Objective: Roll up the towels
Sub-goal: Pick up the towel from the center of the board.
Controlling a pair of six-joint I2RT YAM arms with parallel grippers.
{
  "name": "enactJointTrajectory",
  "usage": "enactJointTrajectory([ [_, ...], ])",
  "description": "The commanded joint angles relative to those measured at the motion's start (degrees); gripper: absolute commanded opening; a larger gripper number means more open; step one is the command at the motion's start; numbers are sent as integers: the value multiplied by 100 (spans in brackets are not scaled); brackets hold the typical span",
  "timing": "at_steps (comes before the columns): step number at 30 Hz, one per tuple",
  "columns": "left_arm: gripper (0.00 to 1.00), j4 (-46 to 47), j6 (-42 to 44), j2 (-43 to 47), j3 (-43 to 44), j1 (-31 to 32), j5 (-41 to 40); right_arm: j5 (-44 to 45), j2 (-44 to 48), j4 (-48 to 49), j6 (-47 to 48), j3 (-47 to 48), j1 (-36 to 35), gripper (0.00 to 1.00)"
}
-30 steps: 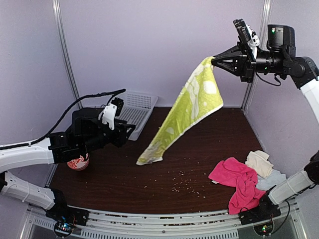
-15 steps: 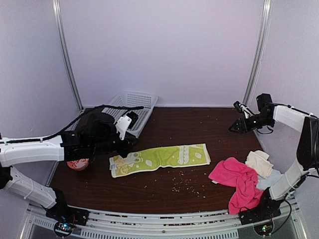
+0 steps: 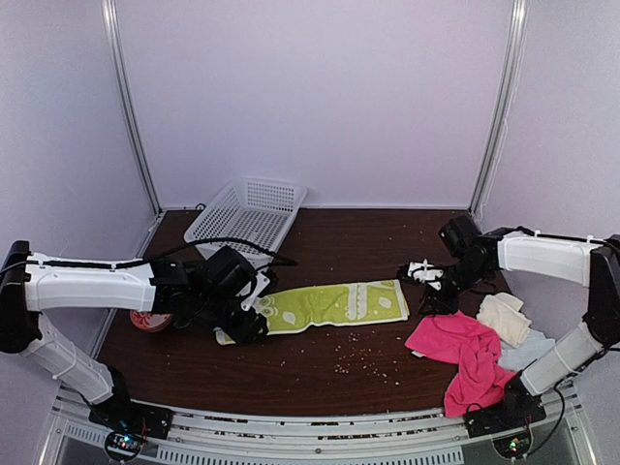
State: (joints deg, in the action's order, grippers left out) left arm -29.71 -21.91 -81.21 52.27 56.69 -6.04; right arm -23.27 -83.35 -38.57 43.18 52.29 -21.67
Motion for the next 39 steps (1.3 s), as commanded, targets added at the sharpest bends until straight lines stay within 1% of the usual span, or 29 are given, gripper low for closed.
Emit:
enactJointTrajectory([
  [1,51,-433,-477,31,-189,-15,-339,661,-279,276,227,123,-418,29],
  [3,50,-502,-609,117,-335,-17,-439,846,-409,412,236,115,-614,29],
  [6,49,-528,-750,236,-524,-17,-415,930,-530,526,331,108,-843,35],
  [9,50,-567,-878,272,-646,-24,-492,1119,-756,679,342,170,-970,37],
  [12,52,-567,-965,302,-714,-23,-663,1266,-1027,800,248,296,-1002,36],
  [18,52,-524,-957,243,-727,-25,-650,1595,-1348,1050,182,289,-1023,35],
  [20,52,-520,-949,224,-748,-24,-643,1696,-1412,1104,198,233,-1023,30],
  [23,51,-505,-953,196,-794,-26,-675,1763,-1379,1065,160,227,-1022,15],
  [25,50,-485,-937,157,-793,-25,-674,1689,-1195,913,104,343,-1023,9],
  [27,49,-483,-898,121,-771,-26,-653,1456,-945,629,53,542,-1015,8],
  [30,49,-483,-823,105,-716,-26,-640,1044,-694,195,50,825,-1006,10],
  [31,49,-483,-800,105,-698,-26,-658,974,-684,89,-38,913,-1006,8],
  [32,49,-478,-785,105,-685,-26,-667,883,-707,-28,-142,998,-994,1],
  [33,49,-474,-771,105,-676,-26,-675,775,-749,-125,-166,1081,-969,0],
  [36,48,-425,-756,114,-674,-27,-646,579,-807,-257,-294,1237,-862,0],
  [39,48,-351,-684,87,-715,-29,-607,650,-776,-60,-589,1309,-620,0],
])
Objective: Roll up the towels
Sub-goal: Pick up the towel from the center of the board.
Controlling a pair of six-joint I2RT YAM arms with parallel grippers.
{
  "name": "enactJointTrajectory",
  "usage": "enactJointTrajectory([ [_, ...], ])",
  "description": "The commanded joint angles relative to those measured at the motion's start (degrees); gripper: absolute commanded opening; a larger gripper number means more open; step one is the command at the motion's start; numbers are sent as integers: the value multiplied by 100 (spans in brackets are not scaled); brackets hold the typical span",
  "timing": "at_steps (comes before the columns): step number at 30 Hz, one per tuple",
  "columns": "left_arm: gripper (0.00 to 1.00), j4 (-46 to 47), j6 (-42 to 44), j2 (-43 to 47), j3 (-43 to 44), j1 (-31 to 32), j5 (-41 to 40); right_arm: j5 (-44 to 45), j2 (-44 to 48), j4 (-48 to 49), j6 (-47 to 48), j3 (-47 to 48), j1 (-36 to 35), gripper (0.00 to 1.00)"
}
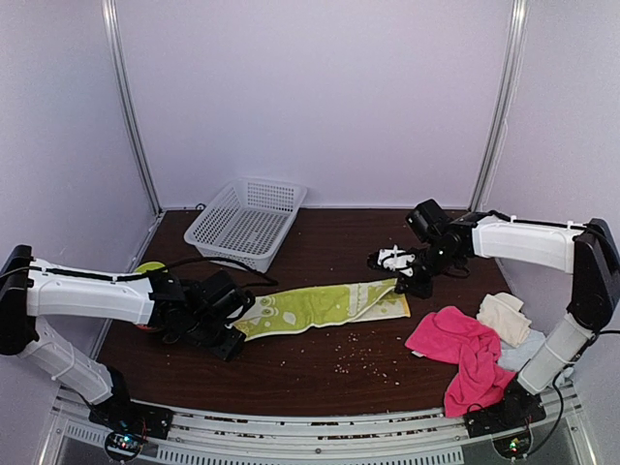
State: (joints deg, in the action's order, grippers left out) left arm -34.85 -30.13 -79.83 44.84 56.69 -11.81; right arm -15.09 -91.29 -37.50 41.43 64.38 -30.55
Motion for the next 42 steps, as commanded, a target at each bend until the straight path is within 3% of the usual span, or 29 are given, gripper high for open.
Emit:
enactJointTrajectory([
  [1,49,202,177,-80,18,-34,-21,-161,29,-73,-538,150,422,0],
  [6,43,209,440,-443,179,-28,-43,-269,-8,268,-979,393,1185,0],
  [12,41,237,573,-776,443,-35,-440,-253,26,505,-1091,325,1279,0],
  [15,40,442,884,-863,582,-26,-246,-410,19,534,-1168,316,1279,0],
  [19,43,776,1488,-919,675,-2,158,-411,12,551,-1180,292,1282,0],
  [21,55,768,1728,-975,781,17,186,-400,14,546,-1174,276,1282,0],
  [23,57,644,1876,-1044,889,18,157,-390,31,533,-1172,269,1279,0],
  [26,54,416,2067,-1201,1019,18,173,-397,48,533,-1156,236,1279,0],
  [31,40,228,2386,-1643,1192,18,439,-448,12,534,-1172,215,1281,0],
  [38,40,116,2474,-1746,1245,18,148,-451,14,526,-1181,180,1282,0],
  [40,31,98,2477,-1747,1236,18,-5,-451,21,542,-1198,170,1282,0],
  [42,17,52,2466,-1752,1270,20,-181,-446,16,562,-1219,163,1281,0],
])
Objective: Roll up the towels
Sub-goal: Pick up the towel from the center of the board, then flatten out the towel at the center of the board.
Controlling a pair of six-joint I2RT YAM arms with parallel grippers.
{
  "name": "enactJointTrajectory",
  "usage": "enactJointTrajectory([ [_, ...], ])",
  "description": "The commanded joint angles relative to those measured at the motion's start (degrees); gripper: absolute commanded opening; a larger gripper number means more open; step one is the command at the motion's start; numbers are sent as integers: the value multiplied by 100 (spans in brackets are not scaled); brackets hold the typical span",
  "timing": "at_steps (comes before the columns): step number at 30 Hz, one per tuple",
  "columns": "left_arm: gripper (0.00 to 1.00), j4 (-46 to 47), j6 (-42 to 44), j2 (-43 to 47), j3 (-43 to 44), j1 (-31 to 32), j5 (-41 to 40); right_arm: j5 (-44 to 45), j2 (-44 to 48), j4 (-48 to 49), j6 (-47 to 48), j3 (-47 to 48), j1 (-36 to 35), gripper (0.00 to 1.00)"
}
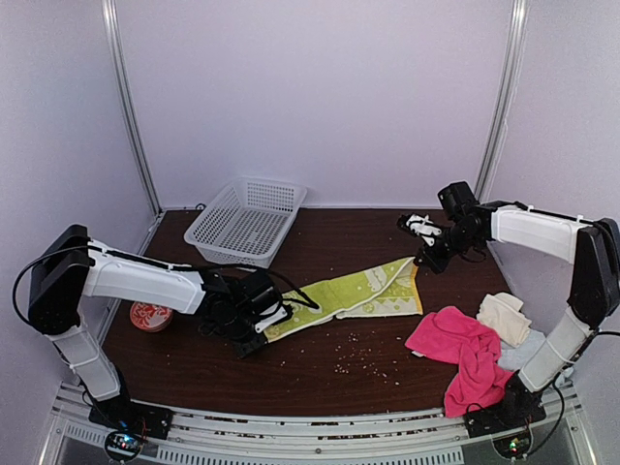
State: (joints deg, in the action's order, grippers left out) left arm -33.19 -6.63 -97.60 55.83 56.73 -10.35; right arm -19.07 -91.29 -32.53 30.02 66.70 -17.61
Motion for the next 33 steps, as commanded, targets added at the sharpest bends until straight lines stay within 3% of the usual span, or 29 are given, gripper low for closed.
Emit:
enactJointTrajectory([
  [1,10,-154,112,49,198,14,-403,-52,21,64,-90,-67,-12,0],
  [3,0,-246,111,144,269,14,-555,-56,20,48,-137,-12,-15,0],
  [13,0,-865,-28,1595,979,-172,-1136,491,174,-58,-926,1050,292,0],
  [22,0,-1946,-456,2376,2363,-290,-2208,-153,1139,-194,-1229,1924,407,0],
  [27,0,-2109,-535,2974,2573,-294,-2051,-709,1946,-390,-997,1614,407,0],
  [33,0,-1802,-419,3939,2122,-285,-844,-1661,3115,-905,-271,788,407,0],
])
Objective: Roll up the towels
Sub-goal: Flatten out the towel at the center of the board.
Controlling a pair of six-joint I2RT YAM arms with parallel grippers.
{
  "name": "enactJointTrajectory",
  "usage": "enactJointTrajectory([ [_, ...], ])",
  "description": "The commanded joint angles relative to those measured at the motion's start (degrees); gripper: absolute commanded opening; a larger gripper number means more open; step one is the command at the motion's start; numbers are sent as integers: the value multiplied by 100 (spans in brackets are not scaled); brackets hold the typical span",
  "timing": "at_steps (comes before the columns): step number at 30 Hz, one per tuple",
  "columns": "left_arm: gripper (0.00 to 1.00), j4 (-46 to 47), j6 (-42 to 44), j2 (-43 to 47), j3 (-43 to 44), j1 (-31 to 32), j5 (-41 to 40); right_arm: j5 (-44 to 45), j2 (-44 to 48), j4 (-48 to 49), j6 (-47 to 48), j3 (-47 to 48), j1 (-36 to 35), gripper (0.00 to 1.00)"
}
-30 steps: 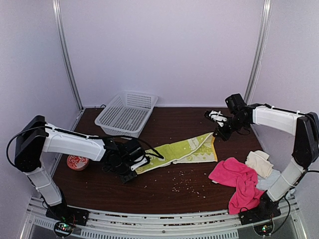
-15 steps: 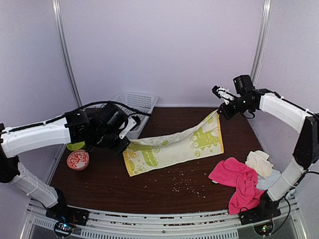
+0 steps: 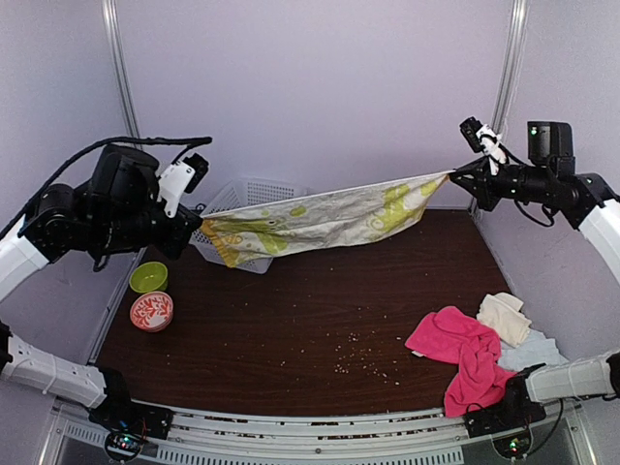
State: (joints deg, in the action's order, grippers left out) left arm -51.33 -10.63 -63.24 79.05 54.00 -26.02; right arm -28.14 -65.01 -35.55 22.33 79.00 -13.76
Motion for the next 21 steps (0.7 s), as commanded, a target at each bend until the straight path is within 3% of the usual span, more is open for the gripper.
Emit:
enactJointTrajectory([
  [1,0,-9,-7,695,-231,-8,959,-847,641,-684,545,-543,22,0],
  [6,0,-11,-198,1327,-291,-11,911,-1042,1217,-794,389,-963,14,0],
  [11,0,258,-287,1126,-1047,-15,260,-880,735,-512,326,-1519,16,0],
  [13,0,397,-560,586,-1505,-123,-108,-576,245,-208,256,-1704,14,0],
  [16,0,726,-920,-298,-1864,-886,370,-115,-872,36,182,-1613,5,0],
  [21,0,1668,-765,-1082,-2046,-1582,556,266,-3224,-406,89,-350,-60,0],
])
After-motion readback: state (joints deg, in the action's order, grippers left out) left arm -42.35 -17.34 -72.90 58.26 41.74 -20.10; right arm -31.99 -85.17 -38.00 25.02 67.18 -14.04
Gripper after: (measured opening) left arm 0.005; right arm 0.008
